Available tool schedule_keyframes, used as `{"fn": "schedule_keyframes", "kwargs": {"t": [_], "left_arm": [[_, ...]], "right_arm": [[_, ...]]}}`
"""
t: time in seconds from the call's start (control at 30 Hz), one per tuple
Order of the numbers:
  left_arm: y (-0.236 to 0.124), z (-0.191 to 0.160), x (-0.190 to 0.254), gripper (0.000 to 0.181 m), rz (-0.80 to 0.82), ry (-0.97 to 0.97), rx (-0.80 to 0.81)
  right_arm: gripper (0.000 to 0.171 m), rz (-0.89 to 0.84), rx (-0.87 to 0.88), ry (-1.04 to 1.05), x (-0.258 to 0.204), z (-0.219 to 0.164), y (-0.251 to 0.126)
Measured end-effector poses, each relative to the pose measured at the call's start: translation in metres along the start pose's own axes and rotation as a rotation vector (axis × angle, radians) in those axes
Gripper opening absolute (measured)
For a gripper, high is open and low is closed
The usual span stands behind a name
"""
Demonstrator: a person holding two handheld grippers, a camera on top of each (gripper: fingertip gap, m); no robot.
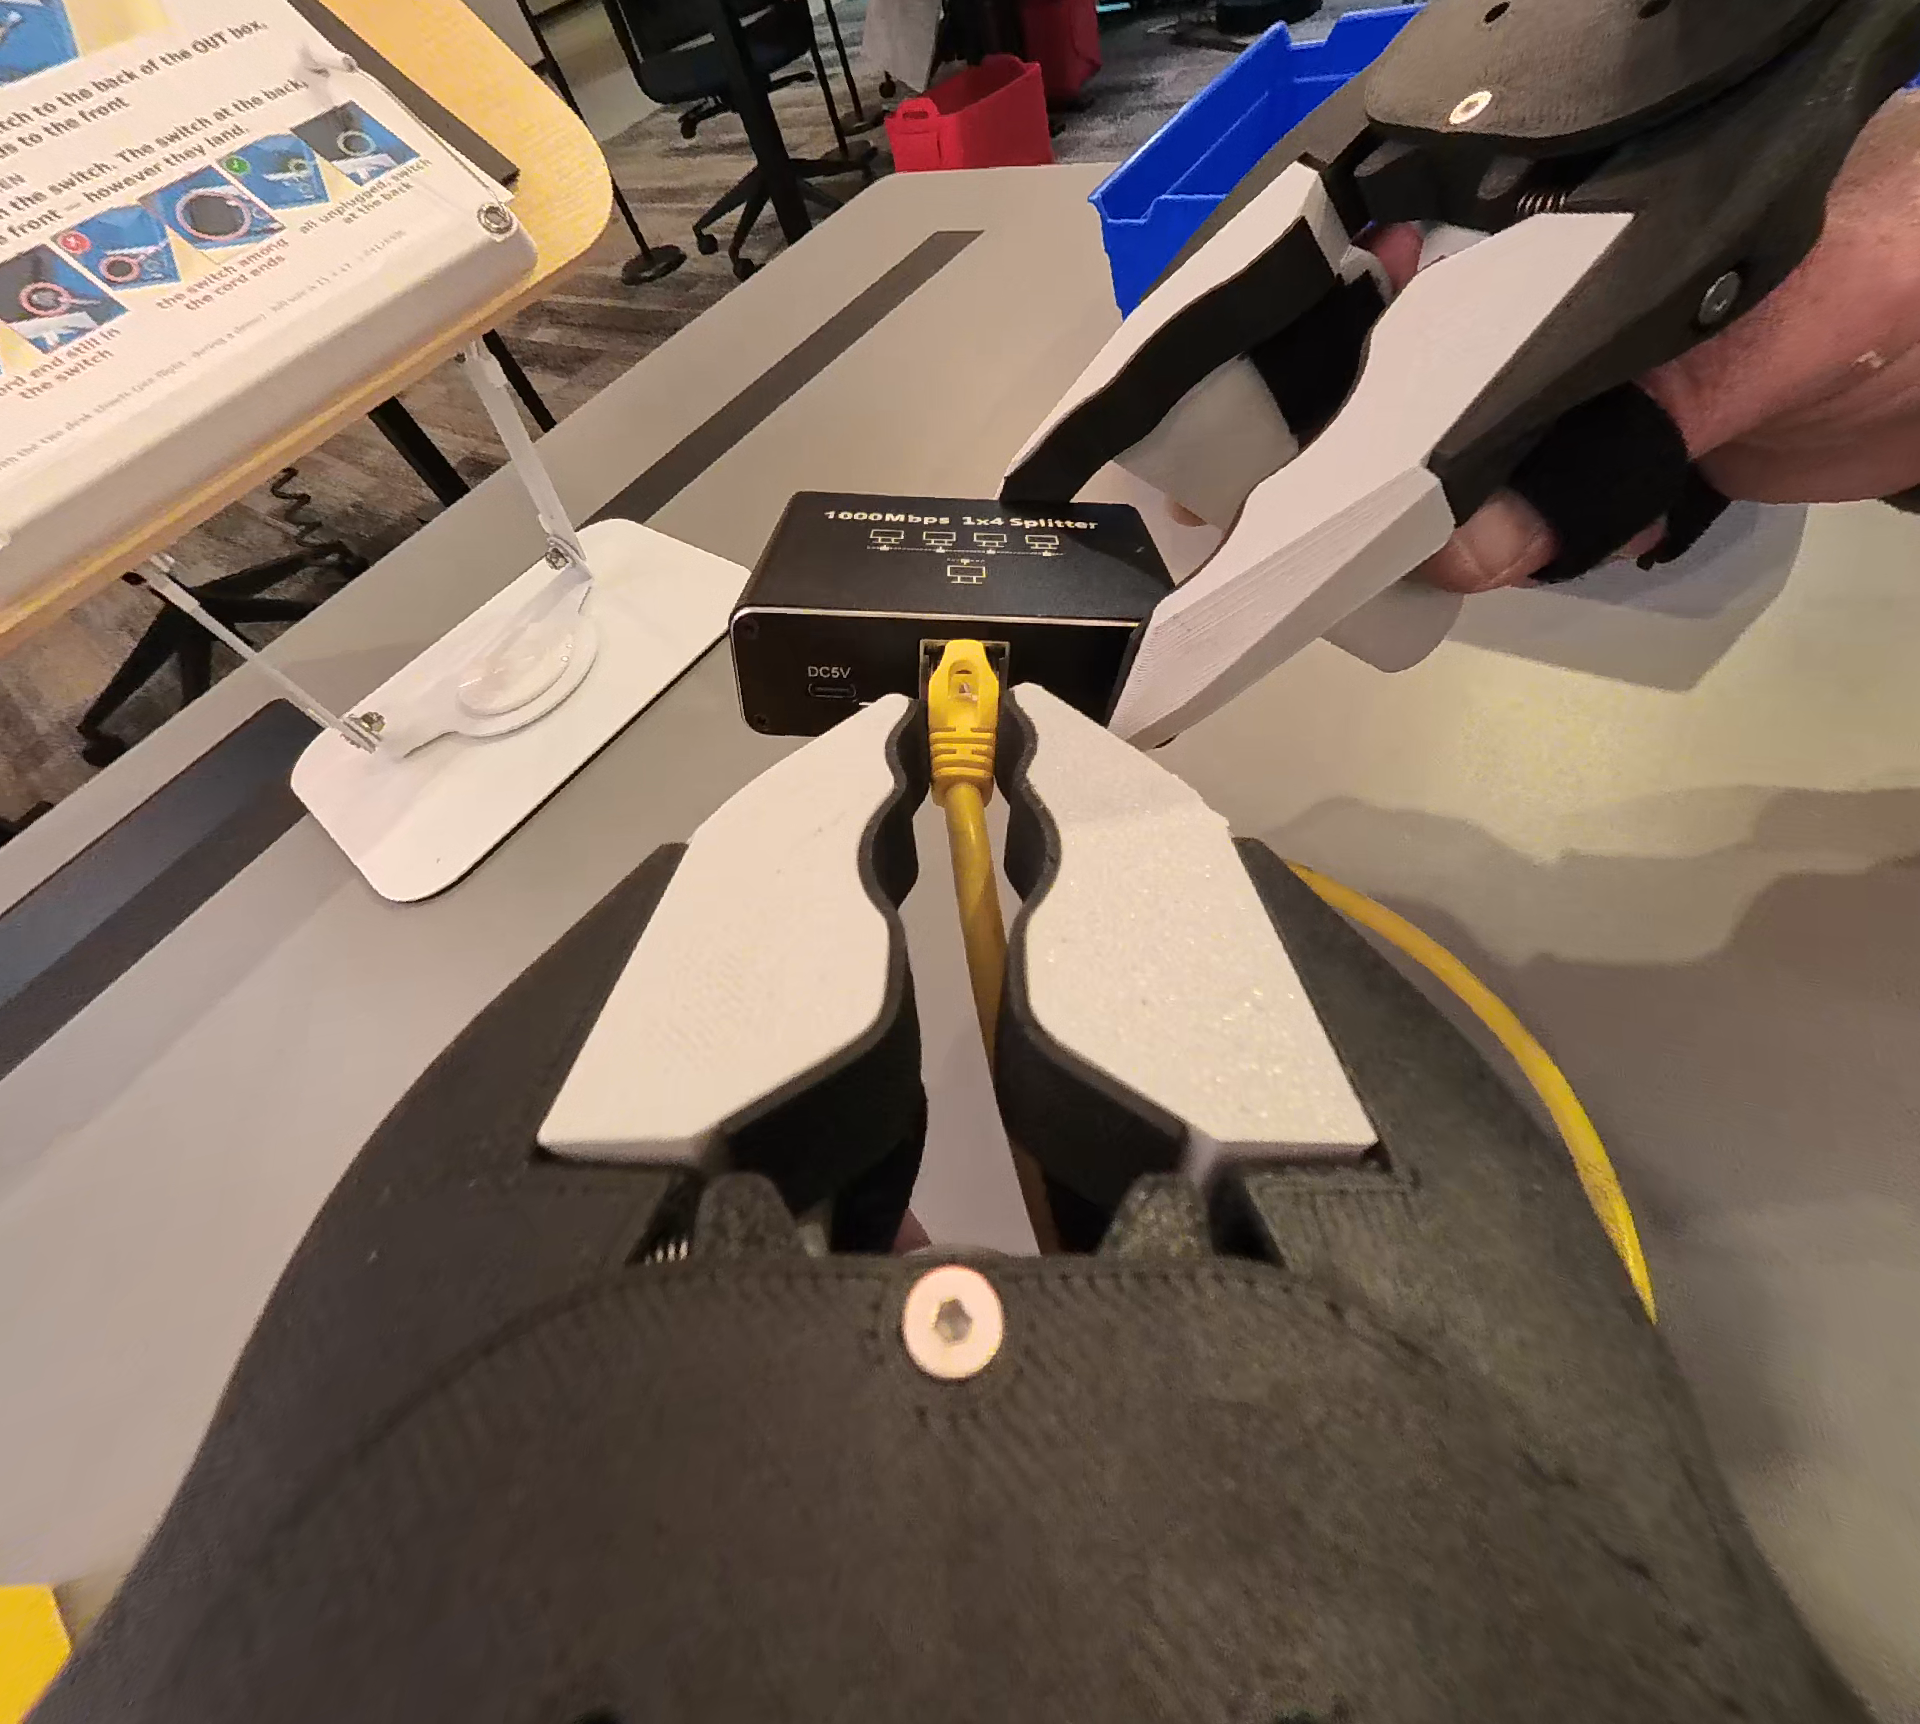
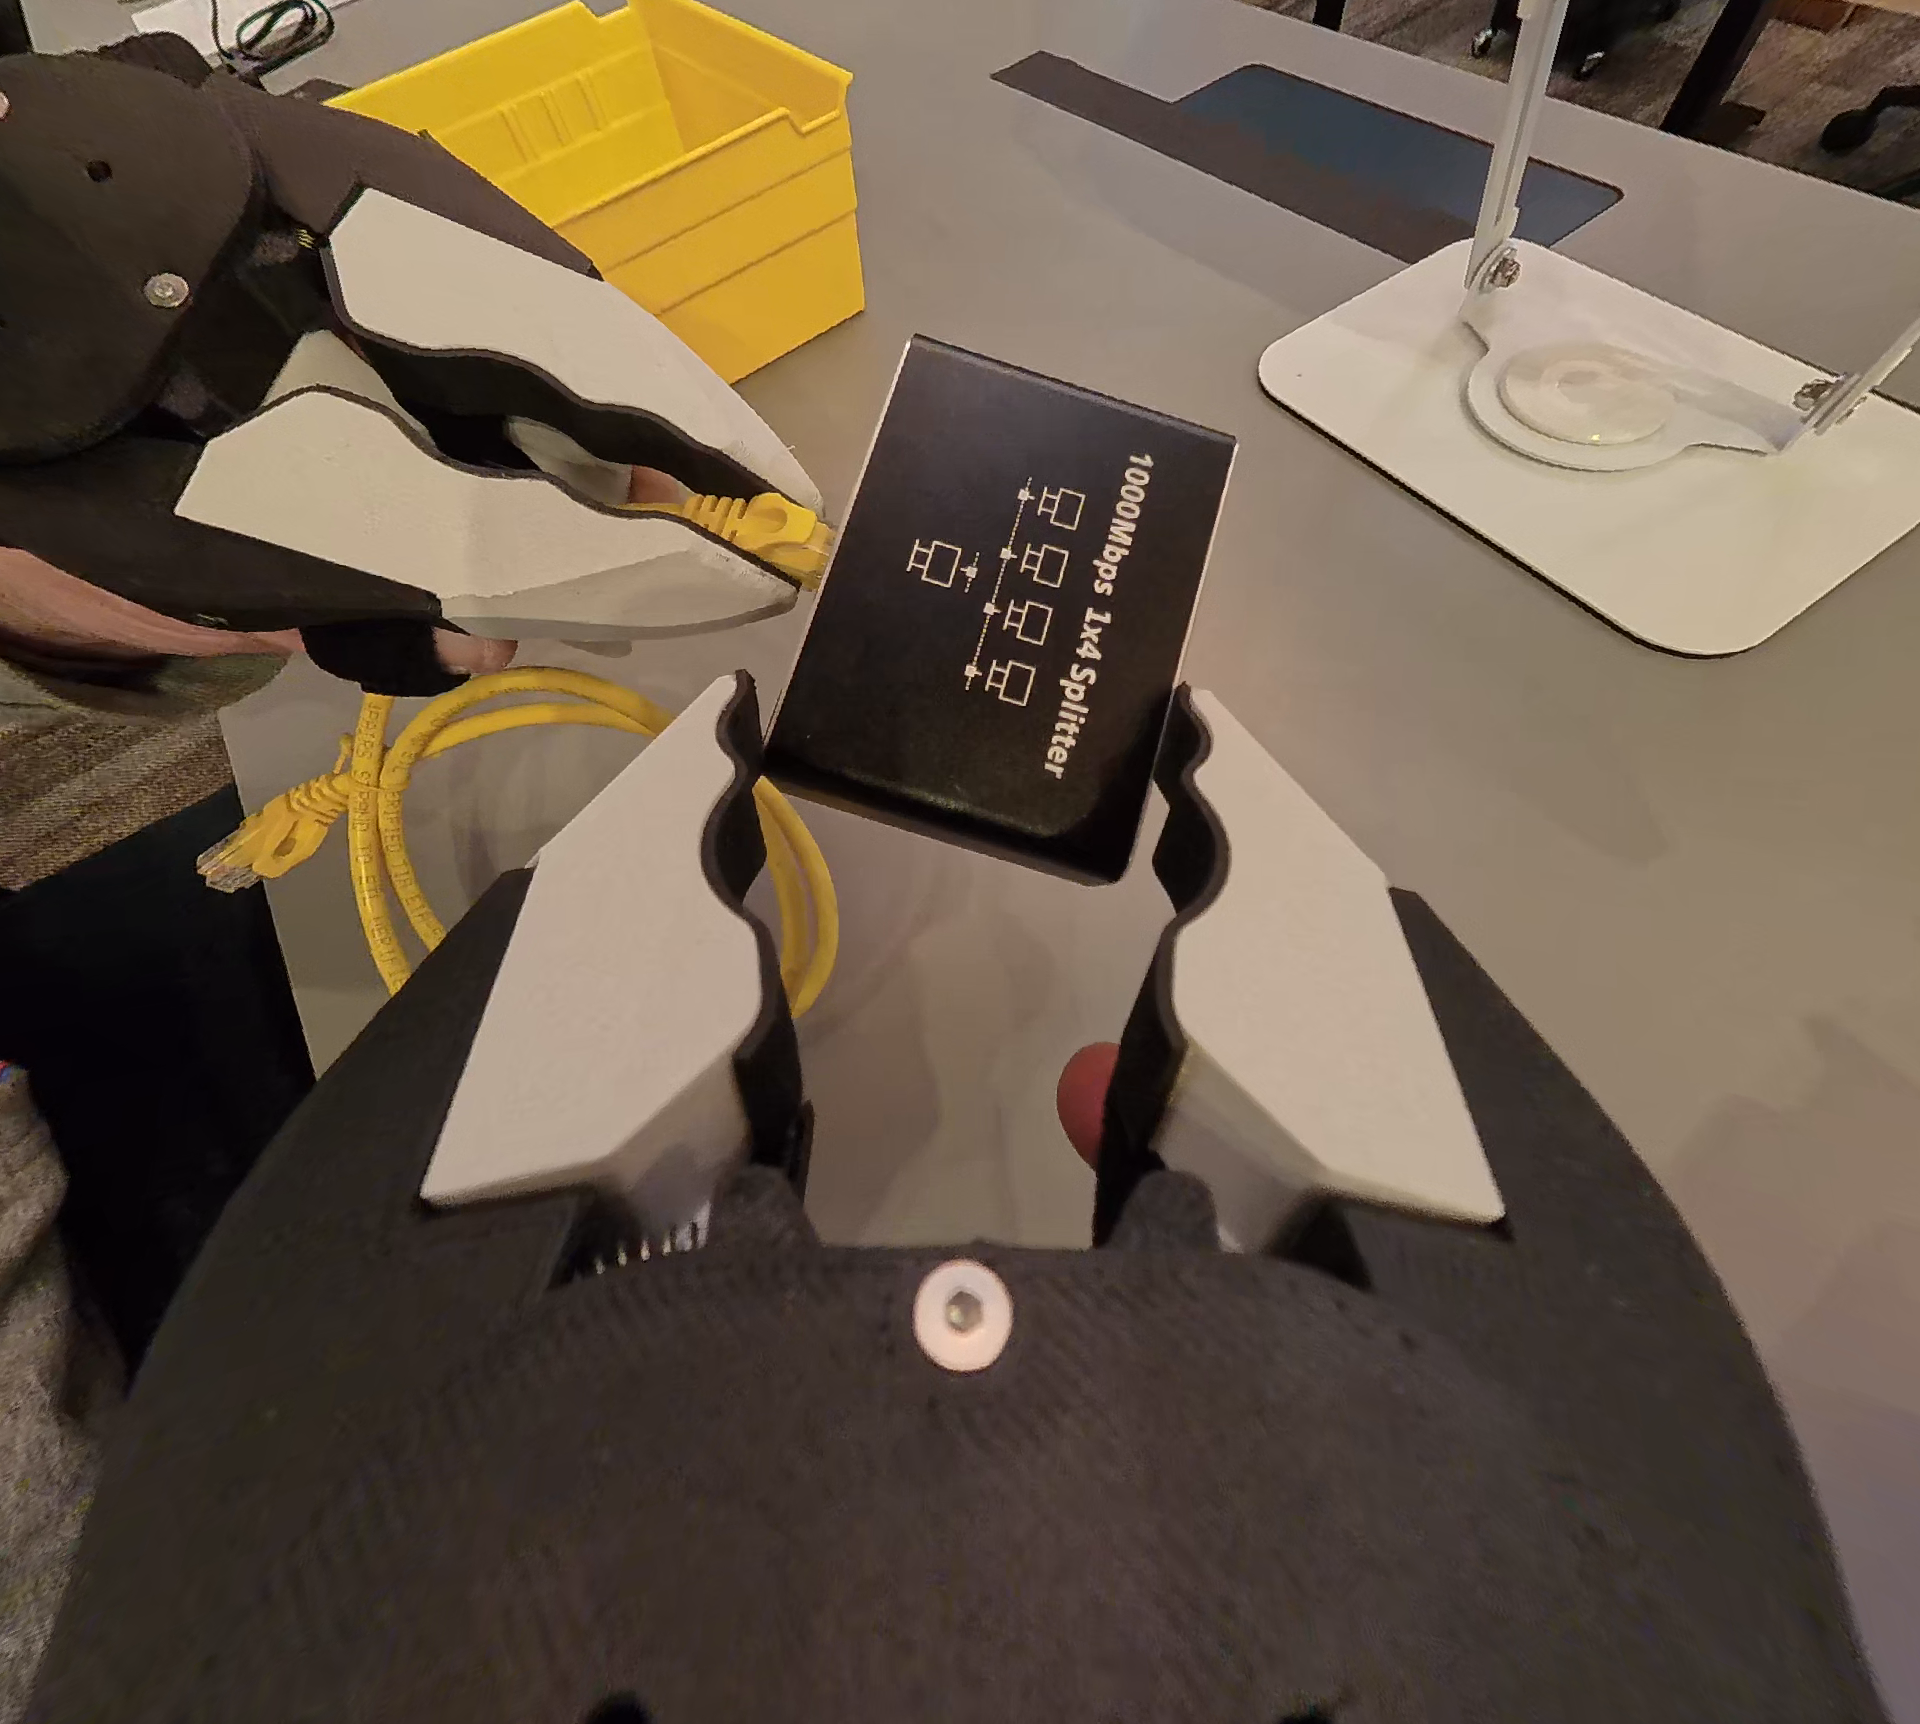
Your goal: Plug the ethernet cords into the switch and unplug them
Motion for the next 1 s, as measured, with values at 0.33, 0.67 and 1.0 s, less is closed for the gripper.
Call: {"fn": "schedule_keyframes", "kwargs": {"t": [0.33,0.67,1.0], "left_arm": [[-0.002,0.002,0.001,0.012,0.011,0.027,0.05],[-0.002,0.003,0.003,0.012,0.011,0.066,0.05],[0.002,0.008,-0.001,0.012,-0.019,0.082,0.043]], "right_arm": [[0.075,-0.002,0.005,-0.008,-0.002,0.004,-0.001],[0.075,-0.004,-0.008,-0.05,-0.006,0.007,-0.002],[0.075,-0.013,0.027,-0.068,-0.001,0.011,-0.005]]}}
Point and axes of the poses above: each gripper's, where its closed fingertips meet, y out along the fingers, z out of its top, x = y × z across the jaws, the point moved 9 cm from there along -y, back along the fingers, and after that the axes turned 15 degrees about x, right-handed, at the moved point
